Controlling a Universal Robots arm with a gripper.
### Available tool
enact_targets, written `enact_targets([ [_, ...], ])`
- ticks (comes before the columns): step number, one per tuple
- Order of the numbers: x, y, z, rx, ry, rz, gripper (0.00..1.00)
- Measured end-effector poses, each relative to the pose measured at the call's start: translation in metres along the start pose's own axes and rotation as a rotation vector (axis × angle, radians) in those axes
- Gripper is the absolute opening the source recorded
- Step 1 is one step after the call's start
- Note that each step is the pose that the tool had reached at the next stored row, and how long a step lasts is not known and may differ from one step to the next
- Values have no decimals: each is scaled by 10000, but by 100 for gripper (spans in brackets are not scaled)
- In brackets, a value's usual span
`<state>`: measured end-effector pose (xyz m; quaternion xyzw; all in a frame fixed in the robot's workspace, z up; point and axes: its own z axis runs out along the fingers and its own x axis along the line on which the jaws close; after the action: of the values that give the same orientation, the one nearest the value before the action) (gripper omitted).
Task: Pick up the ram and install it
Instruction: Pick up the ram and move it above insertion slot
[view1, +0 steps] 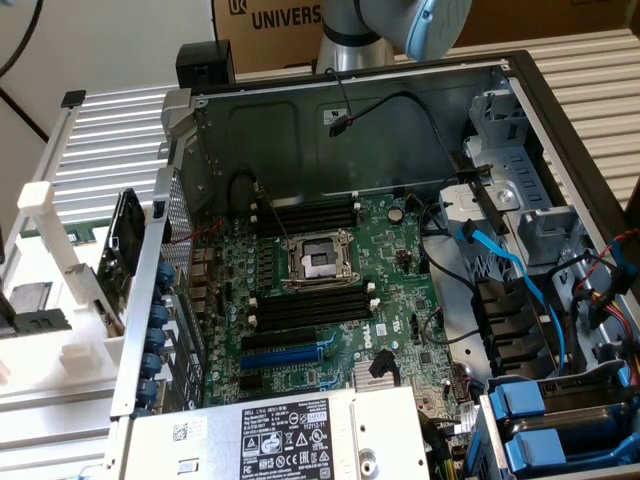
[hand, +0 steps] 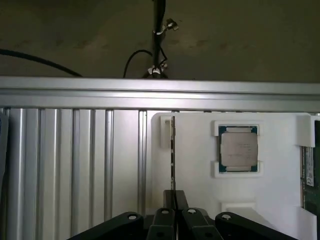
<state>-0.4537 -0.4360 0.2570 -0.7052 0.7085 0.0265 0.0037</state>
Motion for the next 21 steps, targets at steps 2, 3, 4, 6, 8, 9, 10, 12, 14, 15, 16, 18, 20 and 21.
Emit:
enact_targets([
  [2,-4,8,-89,0,0,4,12],
  [3,-6,12,-136,0,1,7,12],
  [4,-8,16,-182,1,0,11,12],
  [6,-11,24,-270,0,0,20,12],
  [8,-15,27,-362,2,-1,24,12],
  [9,-17,29,-408,0,0,25,12],
  [10,-21,32,-500,2,-1,27,12],
  [12,-26,37,-635,2,-1,30,12],
  [14,-22,31,-725,2,-1,30,12],
  [15,-7,-7,-865,-6,0,31,12],
  [16,-2,-25,-911,-8,0,31,12],
  [18,7,-85,-1031,-11,-1,30,12],
  [20,12,-150,-1095,-14,-1,31,12],
  [21,13,-170,-1110,-15,-3,31,12],
])
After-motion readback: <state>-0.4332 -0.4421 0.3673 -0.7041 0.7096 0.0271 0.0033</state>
